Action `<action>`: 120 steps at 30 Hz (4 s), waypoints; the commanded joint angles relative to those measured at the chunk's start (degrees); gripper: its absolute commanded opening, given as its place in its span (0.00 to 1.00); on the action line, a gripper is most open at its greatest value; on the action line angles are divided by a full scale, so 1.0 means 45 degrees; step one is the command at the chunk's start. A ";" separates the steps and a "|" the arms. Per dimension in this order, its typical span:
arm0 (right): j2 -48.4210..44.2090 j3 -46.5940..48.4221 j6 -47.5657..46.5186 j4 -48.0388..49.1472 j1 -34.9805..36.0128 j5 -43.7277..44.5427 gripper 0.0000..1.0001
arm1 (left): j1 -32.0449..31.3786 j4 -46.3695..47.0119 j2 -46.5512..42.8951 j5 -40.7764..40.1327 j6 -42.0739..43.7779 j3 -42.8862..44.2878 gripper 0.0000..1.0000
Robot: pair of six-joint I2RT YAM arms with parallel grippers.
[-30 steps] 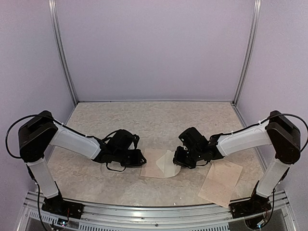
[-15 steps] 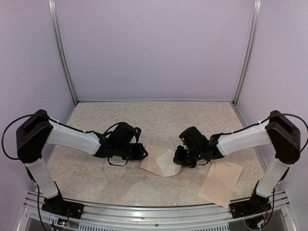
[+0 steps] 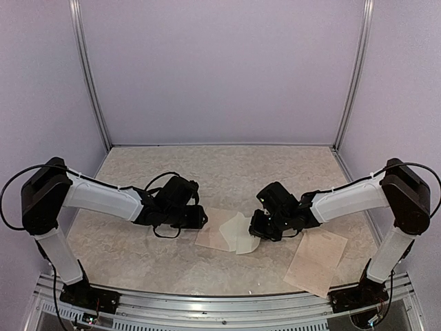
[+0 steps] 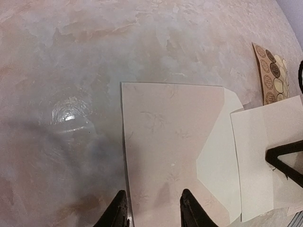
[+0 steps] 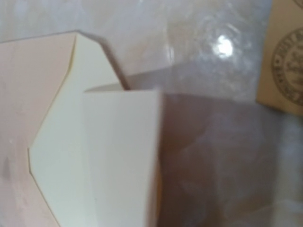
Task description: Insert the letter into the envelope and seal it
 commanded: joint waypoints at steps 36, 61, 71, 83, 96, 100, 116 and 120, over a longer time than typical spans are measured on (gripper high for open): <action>0.1222 0.1660 -0.0705 -0.0609 -0.0416 -0.0036 0.00 | 0.0089 0.1245 0.1855 0.0614 0.0879 -0.0402 0.00; 0.2367 0.2857 -0.1584 -0.0576 -0.0708 -0.0036 0.00 | 0.0078 0.1228 0.1995 0.0412 0.1017 -0.0652 0.00; 0.1446 0.2388 -0.1330 -0.0815 -0.0800 -0.0036 0.00 | 0.0089 0.0964 0.1816 -0.0025 0.0909 -0.0692 0.00; -0.0370 0.2500 -0.1494 -0.1572 -0.1086 0.0304 0.00 | 0.0013 0.0996 0.1688 0.0031 0.0939 -0.0676 0.00; -0.0957 0.3811 -0.2400 -0.1903 -0.0804 -0.0036 0.00 | -0.0085 0.0974 0.1654 0.0058 0.0782 -0.0591 0.00; -0.0142 0.4338 -0.2524 -0.2230 -0.0710 -0.0407 0.00 | -0.0101 0.0974 0.1644 0.0035 0.0763 -0.0582 0.00; 0.2053 0.4684 -0.3176 -0.3031 -0.1191 -0.0856 0.00 | -0.0105 0.0936 0.1691 0.0043 0.0782 -0.0577 0.00; 0.2388 0.4790 -0.3405 -0.3088 -0.1301 -0.1076 0.00 | -0.0106 0.0915 0.1705 0.0055 0.0804 -0.0569 0.00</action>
